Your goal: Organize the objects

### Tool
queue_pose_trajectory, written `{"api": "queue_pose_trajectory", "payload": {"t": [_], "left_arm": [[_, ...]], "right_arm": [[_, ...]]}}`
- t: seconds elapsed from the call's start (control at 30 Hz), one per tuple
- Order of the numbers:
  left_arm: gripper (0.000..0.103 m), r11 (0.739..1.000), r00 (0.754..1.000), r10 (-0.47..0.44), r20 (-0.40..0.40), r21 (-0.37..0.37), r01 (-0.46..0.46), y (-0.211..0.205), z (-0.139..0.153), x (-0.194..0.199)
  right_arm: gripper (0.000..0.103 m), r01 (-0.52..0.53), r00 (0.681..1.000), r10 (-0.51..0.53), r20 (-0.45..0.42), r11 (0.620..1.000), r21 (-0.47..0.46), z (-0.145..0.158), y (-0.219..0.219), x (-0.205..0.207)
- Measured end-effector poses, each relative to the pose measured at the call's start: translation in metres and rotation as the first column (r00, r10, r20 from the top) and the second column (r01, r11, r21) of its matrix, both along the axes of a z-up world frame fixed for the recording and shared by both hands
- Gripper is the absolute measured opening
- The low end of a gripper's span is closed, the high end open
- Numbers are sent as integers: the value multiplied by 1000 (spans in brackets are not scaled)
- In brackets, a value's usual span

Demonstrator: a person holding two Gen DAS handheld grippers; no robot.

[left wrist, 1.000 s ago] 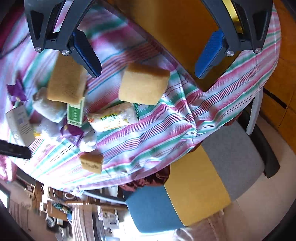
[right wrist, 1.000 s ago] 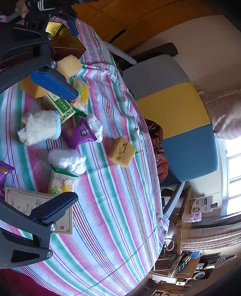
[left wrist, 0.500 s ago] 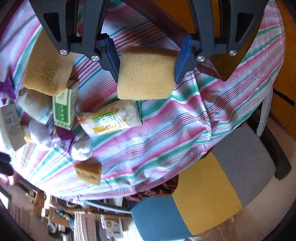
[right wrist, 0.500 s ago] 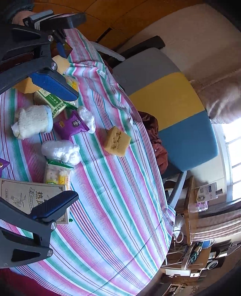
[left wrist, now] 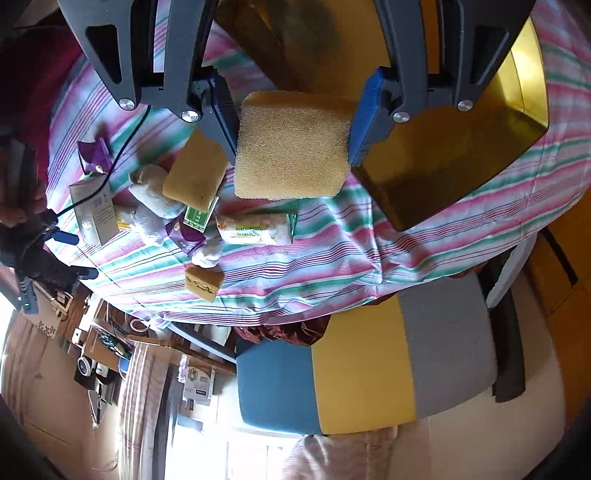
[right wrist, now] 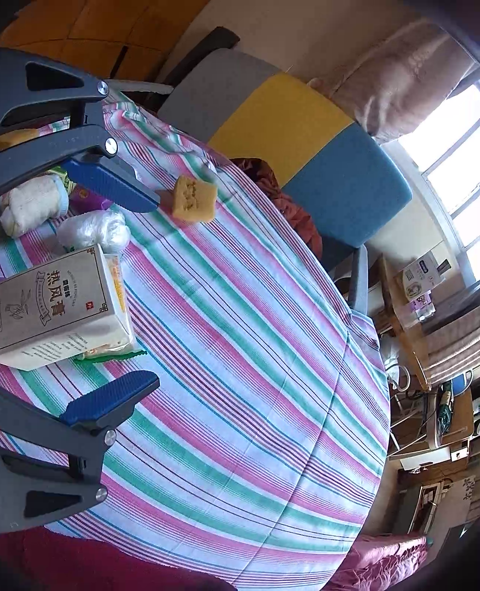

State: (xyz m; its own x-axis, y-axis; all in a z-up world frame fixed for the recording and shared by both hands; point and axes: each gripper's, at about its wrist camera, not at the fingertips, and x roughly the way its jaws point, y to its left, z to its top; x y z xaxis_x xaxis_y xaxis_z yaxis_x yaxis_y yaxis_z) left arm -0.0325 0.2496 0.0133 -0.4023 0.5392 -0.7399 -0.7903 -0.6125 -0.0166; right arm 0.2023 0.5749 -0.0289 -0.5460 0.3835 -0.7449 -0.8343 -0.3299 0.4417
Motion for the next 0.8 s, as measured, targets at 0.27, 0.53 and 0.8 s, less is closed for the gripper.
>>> {"api": "queue_pose_trajectory", "payload": {"t": [0.27,0.53,0.8], "left_arm": [[57,996,997,77,31,33,-78,-44,-2,12],[57,971,971,235,37,38,-236,-100,-1,0],[57,906,905,422,40,12,-423,-173,-14,-10]], "right_arm": [[90,-111,970,110,215,994,-7,-14,-15,-27],[90,-181,911,157,382,983,25,-19,-30,-38],[51,-208,889,152,432,975,84,-13,-42,-42]]}}
